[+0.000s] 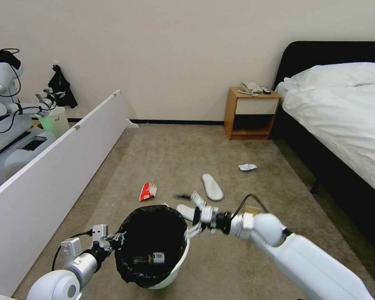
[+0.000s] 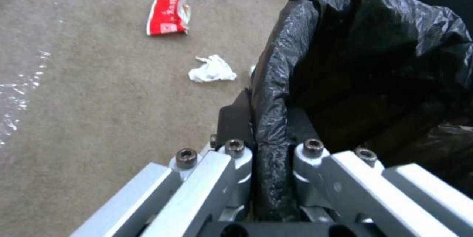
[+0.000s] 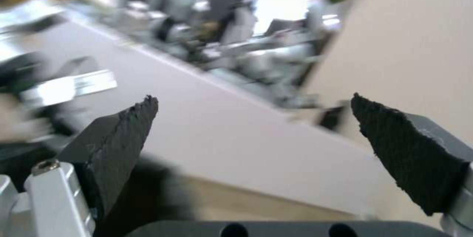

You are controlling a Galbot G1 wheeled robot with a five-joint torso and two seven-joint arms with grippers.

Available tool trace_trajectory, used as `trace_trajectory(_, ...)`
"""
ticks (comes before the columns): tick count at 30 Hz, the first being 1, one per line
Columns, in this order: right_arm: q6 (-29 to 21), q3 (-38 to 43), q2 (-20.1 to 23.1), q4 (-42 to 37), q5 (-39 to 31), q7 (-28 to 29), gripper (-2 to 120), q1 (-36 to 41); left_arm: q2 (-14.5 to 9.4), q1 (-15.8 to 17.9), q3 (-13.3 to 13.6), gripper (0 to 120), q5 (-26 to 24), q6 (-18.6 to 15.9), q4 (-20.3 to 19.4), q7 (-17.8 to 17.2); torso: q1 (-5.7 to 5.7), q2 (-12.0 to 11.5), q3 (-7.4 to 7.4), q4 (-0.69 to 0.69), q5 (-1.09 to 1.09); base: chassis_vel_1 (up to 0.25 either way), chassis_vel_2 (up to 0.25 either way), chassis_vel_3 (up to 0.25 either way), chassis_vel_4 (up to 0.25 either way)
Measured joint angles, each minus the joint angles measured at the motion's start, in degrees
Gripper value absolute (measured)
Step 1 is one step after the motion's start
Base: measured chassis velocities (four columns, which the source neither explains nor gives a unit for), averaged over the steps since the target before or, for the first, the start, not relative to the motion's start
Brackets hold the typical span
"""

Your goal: Pick up the trash bin, then pick up the garbage from the floor and place it into the trash bin.

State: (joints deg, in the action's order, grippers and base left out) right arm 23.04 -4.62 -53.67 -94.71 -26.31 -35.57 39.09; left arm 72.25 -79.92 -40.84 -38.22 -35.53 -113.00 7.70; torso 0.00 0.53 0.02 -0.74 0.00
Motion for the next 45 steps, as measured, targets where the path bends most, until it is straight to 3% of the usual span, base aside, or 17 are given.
trace_trajectory(7,-3.9,10.8,1.1,-4.0,-0.6,11.6,100,5.4,-0.1,-0.4,-2.0,4,-0.2,0.0,-0.2,-0.1,0.0,0.0,0.0,-0.01,0.0,0.0,0.0,0.0,0.0)
trace_trajectory(12,-11.7,21.1,1.7,-6.8,1.9,19.8,100,12.3,-1.2,-0.9,-3.8,4,-0.4,-0.2,1.2,0.4,0.0,0.0,0.0,-0.01,0.0,0.0,0.0,0.0,0.0)
trace_trajectory(15,-14.6,25.1,1.8,-7.7,3.5,21.2,100,15.5,-1.9,-1.0,-4.4,4,-0.7,-0.3,2.1,0.7,0.0,0.0,0.0,-0.02,0.0,0.0,0.0,0.0,0.0)
trace_trajectory(22,-15.4,30.9,1.1,-7.4,8.7,22.8,100,21.2,-2.7,-1.1,-5.2,4,-0.8,-0.4,3.4,0.8,0.0,0.0,0.0,0.0,0.0,0.0,0.0,0.0,0.0)
trace_trajectory(33,-13.0,39.3,-0.9,-7.4,12.9,23.0,100,30.0,-2.2,-0.9,-5.5,4,-0.7,-0.2,3.9,1.0,0.0,0.0,0.0,-0.02,-0.01,0.0,0.0,0.0,0.0)
trace_trajectory(45,-10.6,42.8,-3.7,-5.4,15.3,21.7,100,31.0,-2.0,-1.7,-7.2,4,-1.0,0.4,4.9,1.5,0.0,0.0,0.0,-0.01,0.0,0.0,0.0,0.0,0.0)
